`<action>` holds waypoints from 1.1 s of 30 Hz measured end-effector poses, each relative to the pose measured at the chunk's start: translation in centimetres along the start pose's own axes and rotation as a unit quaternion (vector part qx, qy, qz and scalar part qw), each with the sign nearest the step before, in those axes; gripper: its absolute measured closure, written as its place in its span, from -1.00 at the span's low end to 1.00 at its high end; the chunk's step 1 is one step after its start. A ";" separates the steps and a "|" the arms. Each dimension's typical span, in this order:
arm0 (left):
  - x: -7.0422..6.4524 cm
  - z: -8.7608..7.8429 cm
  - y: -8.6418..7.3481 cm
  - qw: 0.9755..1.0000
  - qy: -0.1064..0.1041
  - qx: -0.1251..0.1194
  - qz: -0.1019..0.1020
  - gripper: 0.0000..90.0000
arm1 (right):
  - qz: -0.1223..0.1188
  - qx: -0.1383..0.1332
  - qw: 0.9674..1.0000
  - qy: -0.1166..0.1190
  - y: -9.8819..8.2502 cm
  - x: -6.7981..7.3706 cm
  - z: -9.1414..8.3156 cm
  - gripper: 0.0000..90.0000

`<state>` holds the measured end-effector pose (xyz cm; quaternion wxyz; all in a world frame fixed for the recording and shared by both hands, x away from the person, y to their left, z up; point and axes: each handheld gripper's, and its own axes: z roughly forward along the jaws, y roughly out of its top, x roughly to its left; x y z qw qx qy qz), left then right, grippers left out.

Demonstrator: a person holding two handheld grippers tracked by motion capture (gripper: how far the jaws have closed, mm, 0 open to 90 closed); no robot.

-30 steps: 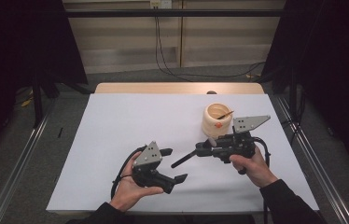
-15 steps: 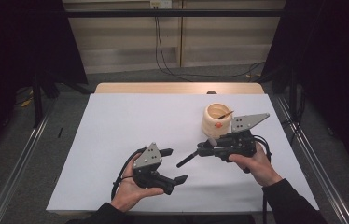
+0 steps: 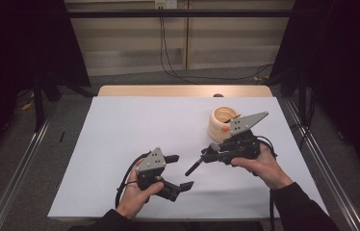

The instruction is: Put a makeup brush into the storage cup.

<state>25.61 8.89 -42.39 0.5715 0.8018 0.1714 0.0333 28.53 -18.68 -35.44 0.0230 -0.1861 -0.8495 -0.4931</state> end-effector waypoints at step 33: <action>-0.3 2.1 -0.8 0.999 -0.007 0.040 0.026 -0.24 | 0.011 0.077 0.997 0.002 0.1 0.0 1.0 0.73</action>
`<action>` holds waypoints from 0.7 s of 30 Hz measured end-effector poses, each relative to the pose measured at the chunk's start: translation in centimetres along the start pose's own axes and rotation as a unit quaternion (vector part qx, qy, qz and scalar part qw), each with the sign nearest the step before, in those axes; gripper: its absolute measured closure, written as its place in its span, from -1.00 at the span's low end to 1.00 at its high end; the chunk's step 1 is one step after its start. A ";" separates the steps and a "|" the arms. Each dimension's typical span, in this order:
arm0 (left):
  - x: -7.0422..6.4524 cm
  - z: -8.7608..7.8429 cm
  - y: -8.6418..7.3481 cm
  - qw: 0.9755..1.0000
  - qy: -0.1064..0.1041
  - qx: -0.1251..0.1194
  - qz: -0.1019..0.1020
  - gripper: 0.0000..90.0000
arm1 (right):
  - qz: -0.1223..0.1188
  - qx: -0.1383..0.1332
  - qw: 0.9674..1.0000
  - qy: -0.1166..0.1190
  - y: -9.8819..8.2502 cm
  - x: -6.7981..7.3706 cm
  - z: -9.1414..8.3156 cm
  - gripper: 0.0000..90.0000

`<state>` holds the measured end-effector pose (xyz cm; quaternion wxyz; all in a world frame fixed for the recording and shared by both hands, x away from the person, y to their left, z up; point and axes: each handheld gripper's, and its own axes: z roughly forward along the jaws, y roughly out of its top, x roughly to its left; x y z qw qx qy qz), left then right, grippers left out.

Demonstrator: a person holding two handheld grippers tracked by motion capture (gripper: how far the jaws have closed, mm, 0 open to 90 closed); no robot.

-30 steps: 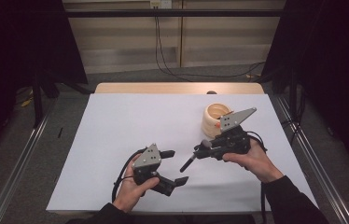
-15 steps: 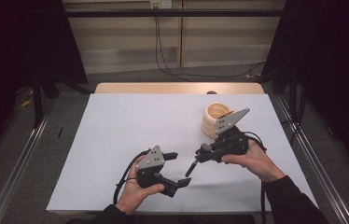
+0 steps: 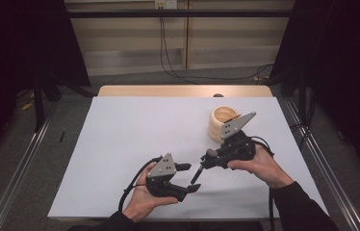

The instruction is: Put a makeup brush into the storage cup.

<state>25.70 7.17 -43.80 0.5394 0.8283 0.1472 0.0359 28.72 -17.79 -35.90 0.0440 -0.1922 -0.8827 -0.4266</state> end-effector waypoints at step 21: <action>0.3 0.9 0.3 1.000 -0.016 0.027 -0.002 0.74 | -0.004 -0.011 1.000 0.008 0.1 0.0 0.3 0.73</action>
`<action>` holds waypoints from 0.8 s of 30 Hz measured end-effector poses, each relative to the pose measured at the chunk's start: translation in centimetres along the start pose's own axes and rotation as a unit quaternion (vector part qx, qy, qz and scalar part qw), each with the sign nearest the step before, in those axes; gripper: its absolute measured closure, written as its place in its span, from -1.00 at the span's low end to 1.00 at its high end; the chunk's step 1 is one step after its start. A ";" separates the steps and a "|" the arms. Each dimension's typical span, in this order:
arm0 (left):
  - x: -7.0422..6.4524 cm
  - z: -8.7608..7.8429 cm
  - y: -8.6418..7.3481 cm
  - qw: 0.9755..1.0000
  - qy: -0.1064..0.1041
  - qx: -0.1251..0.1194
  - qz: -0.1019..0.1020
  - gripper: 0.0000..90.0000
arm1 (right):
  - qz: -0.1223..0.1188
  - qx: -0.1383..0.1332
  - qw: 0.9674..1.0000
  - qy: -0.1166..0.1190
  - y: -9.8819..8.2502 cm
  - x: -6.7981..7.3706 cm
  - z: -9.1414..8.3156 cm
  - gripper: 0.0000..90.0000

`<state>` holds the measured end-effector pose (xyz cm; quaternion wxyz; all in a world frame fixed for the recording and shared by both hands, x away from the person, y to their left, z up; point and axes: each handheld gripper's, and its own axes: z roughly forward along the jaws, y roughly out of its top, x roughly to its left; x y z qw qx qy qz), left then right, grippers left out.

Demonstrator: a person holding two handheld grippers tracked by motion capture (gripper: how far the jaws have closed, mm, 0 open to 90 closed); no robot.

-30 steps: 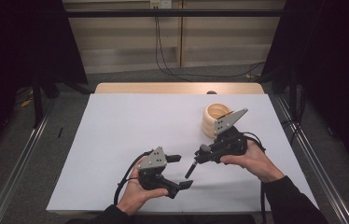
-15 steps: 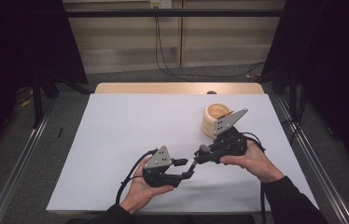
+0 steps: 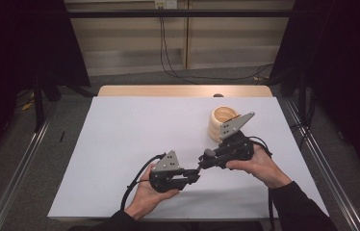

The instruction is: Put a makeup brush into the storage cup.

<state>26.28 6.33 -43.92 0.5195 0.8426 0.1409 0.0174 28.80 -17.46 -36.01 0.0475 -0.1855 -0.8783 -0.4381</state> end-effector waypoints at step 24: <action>-0.2 -0.6 0.3 0.999 -0.026 -0.015 -0.028 0.77 | 0.001 -0.029 1.000 -0.004 -0.3 0.0 0.5 -0.13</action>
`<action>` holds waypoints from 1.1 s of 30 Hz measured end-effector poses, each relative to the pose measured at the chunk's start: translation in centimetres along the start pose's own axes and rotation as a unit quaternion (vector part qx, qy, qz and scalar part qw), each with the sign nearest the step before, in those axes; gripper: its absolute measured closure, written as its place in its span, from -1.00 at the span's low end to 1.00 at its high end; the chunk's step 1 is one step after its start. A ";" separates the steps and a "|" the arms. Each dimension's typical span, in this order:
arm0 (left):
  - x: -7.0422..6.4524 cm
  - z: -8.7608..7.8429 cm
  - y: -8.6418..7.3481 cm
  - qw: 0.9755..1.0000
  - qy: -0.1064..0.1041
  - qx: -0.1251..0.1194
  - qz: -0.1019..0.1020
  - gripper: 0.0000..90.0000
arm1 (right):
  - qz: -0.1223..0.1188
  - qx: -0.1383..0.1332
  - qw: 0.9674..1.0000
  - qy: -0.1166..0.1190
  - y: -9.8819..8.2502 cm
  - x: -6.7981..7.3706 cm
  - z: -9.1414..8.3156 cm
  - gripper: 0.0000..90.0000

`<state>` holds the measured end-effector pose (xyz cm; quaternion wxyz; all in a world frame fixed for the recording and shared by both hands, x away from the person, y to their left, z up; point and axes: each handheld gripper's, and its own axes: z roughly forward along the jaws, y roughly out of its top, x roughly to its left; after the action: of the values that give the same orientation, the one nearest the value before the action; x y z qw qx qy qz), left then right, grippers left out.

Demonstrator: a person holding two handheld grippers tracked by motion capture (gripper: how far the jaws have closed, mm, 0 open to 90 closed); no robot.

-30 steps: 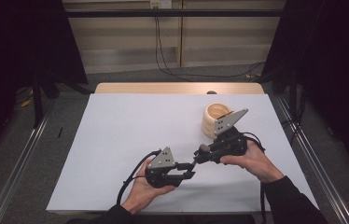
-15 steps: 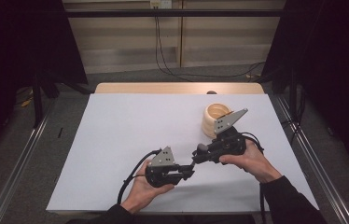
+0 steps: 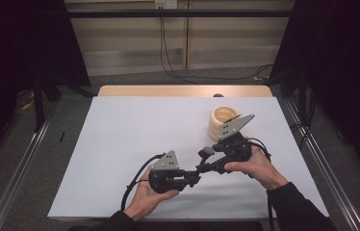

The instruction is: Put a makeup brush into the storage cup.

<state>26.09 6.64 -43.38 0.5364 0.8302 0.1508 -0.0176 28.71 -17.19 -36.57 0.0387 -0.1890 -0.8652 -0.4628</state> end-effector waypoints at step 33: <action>-0.5 -1.4 0.7 0.997 0.019 -0.074 -0.016 0.77 | -0.024 -0.197 0.978 -0.069 -2.0 1.8 -0.7 -0.54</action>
<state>25.65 7.55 -42.06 0.5928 0.7861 0.1748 0.0005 26.21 -18.23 -37.37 -0.0708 -0.2035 -0.7616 -0.6111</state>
